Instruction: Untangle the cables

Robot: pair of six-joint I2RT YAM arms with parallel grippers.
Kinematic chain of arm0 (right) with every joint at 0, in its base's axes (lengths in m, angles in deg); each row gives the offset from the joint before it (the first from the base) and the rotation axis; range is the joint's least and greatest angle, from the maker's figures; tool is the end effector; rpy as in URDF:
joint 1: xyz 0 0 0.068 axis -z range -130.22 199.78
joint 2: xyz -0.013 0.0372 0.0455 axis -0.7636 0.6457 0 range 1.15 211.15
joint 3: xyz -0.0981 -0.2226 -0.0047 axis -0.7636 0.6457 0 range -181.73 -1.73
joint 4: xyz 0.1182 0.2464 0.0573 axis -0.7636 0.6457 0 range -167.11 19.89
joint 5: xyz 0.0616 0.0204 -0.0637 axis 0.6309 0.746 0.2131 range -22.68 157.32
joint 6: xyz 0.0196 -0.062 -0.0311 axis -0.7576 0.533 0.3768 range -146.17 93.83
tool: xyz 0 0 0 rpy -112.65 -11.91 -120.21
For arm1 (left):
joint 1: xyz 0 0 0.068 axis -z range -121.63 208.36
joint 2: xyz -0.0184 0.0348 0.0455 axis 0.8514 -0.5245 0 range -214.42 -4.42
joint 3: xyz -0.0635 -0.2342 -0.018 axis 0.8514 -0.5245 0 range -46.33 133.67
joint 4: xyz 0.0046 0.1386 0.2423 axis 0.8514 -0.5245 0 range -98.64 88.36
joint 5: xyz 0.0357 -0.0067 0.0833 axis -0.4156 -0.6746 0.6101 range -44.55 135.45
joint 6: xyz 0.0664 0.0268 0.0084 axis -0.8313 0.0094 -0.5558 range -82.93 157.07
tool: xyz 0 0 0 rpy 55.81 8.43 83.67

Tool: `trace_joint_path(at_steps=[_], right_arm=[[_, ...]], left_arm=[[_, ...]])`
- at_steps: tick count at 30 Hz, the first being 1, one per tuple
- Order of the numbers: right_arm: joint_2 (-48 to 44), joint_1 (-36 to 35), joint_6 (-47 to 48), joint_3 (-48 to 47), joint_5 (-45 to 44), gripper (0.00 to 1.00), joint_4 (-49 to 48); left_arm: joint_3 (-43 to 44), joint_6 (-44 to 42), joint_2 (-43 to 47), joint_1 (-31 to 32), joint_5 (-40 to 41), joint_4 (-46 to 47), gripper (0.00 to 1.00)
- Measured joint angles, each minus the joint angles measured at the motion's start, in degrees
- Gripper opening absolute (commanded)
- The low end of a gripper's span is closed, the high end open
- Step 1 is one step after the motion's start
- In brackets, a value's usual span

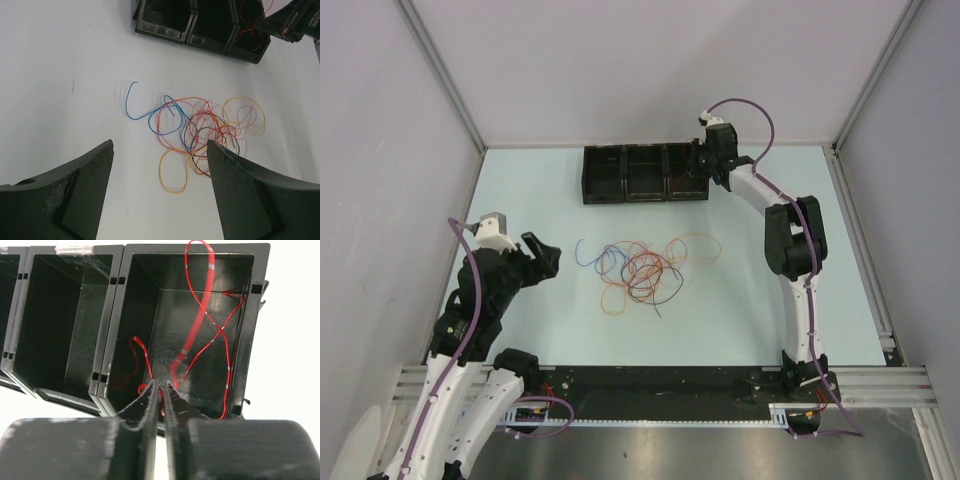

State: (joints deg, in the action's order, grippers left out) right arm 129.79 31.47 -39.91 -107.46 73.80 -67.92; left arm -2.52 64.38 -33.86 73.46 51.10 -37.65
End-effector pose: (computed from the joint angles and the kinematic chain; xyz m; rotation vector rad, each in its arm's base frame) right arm 0.5153 0.1777 0.1775 -0.1538 2.1550 0.4474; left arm 0.1765 -0.0415 0.3027 -0.2749 1.9476 -0.3925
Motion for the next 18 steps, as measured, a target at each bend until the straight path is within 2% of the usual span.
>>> trace_joint_path(at_steps=[2,5,6,9,11,18], right_arm=[[0.1,-0.1,-0.1,-1.0,0.0,0.26,1.4],[0.1,-0.3,0.1,-2.4,0.0,0.39,3.0],[0.0,-0.3,0.2,-2.8,0.0,0.51,3.5],[-0.7,-0.5,0.6,-4.1,-0.2,0.70,6.3],[-1.4,-0.5,0.9,-5.2,-1.1,0.76,8.3],[-8.9,-0.7,1.3,-5.3,-5.1,0.77,13.8]], left_arm=[[0.0,0.0,0.0,0.0,0.0,0.0,0.80],[0.0,0.0,0.0,0.0,0.0,0.0,0.81],[0.0,0.0,0.0,0.0,0.0,0.0,0.81],[0.0,-0.1,0.0,0.0,-0.3,0.2,0.81],[0.0,-0.3,0.0,0.0,-0.3,0.3,0.81],[-0.1,-0.4,-0.1,0.0,-0.4,0.5,0.82]])
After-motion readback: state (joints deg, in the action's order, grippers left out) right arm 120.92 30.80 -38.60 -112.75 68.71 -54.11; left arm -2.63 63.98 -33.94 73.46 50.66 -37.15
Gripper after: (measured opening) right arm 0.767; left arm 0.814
